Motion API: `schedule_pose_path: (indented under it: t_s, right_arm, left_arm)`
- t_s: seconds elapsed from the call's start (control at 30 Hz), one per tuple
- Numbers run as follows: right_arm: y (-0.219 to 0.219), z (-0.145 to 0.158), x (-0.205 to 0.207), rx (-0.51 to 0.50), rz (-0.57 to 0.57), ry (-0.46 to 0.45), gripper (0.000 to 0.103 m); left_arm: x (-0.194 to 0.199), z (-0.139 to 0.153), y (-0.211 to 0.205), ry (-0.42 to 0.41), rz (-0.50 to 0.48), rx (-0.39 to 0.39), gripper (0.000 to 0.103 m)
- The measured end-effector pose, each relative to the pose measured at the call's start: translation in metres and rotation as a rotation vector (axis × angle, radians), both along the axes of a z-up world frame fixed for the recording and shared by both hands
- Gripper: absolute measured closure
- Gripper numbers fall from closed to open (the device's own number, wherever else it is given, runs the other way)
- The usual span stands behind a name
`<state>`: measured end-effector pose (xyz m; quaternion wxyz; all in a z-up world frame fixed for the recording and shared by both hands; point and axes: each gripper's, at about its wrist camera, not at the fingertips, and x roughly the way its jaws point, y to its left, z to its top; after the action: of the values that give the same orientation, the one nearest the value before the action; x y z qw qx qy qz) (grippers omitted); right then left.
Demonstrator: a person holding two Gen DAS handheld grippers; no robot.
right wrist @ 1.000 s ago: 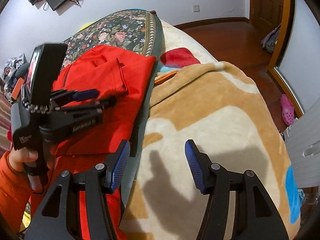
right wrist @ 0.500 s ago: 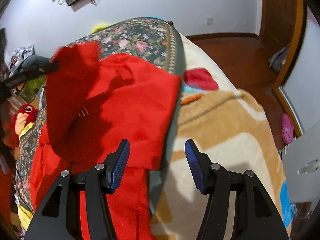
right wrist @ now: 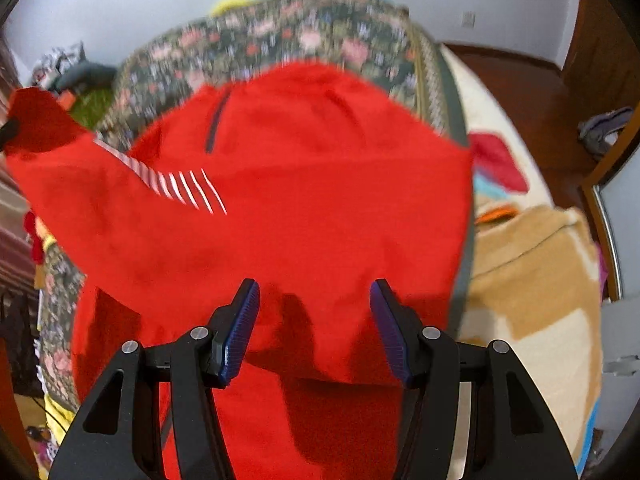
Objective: Fold large clothes
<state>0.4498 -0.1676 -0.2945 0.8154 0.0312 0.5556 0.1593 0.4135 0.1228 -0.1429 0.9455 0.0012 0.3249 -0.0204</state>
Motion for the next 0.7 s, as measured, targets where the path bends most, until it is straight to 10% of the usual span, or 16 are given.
schedule_pose_path:
  t_s: [0.7]
  right_arm:
    - [0.036, -0.027, -0.016, -0.173, 0.098, 0.001, 0.041]
  left_arm:
    - [-0.05, -0.176, 0.094, 0.483, 0.122, -0.016, 0.082]
